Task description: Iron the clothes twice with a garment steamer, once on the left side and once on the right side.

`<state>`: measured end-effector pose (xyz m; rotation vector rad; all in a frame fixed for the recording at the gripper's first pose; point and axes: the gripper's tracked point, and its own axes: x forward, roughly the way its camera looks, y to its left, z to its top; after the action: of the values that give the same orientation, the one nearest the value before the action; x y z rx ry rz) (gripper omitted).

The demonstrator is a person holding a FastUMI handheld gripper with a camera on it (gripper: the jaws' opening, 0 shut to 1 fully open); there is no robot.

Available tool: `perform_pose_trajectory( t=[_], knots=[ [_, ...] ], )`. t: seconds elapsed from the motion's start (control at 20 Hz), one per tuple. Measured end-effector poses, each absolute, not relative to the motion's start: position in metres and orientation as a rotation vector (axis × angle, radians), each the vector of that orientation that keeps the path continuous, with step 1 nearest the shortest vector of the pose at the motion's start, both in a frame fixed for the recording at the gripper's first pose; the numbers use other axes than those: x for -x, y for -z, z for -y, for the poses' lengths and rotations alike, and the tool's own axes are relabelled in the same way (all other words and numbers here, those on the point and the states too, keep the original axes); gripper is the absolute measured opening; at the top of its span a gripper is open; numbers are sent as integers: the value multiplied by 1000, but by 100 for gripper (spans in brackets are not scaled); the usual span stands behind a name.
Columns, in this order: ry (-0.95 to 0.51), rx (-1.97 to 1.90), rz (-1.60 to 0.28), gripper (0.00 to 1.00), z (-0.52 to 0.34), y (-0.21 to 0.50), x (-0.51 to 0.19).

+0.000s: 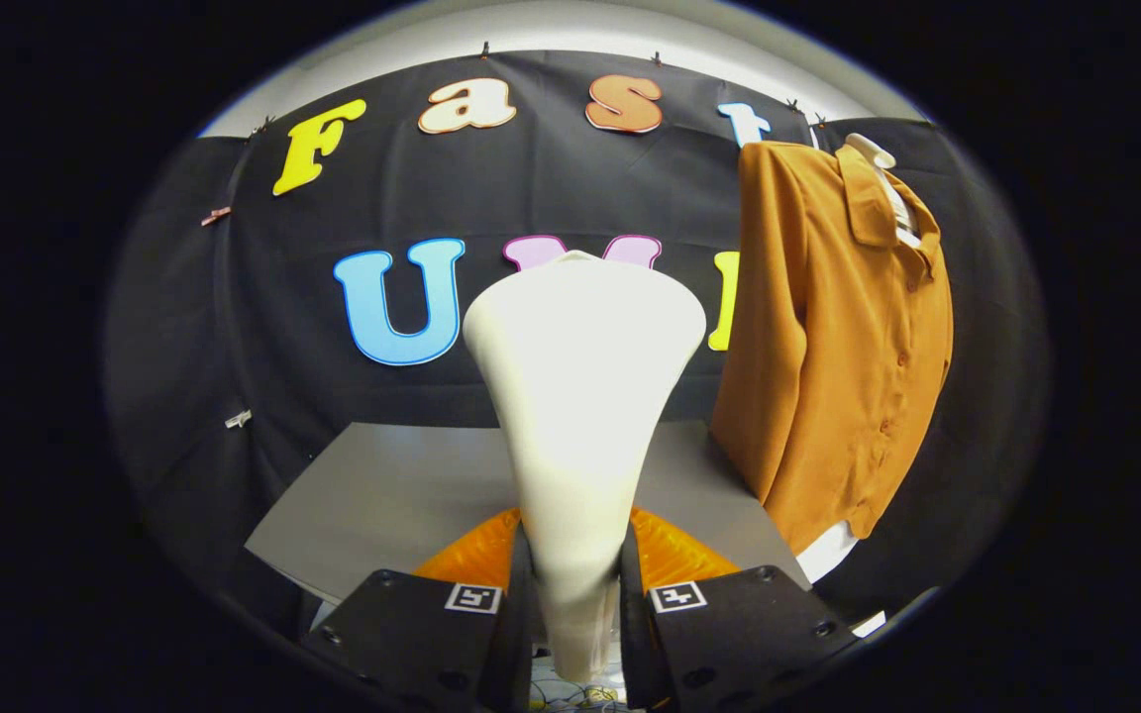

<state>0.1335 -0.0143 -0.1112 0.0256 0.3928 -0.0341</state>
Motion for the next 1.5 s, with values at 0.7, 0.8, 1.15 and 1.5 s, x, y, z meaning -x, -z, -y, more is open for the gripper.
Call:
perform_pose_trajectory(
  t=[0.7, 0.8, 1.15, 1.5],
  knots=[
    [251, -61, -298, 39, 78, 75, -13],
    [276, -63, -288, 39, 101, 72, -13],
    [288, -73, -249, 39, 192, 58, -51],
    [211, -90, -240, 39, 261, 58, -107]
  ],
)
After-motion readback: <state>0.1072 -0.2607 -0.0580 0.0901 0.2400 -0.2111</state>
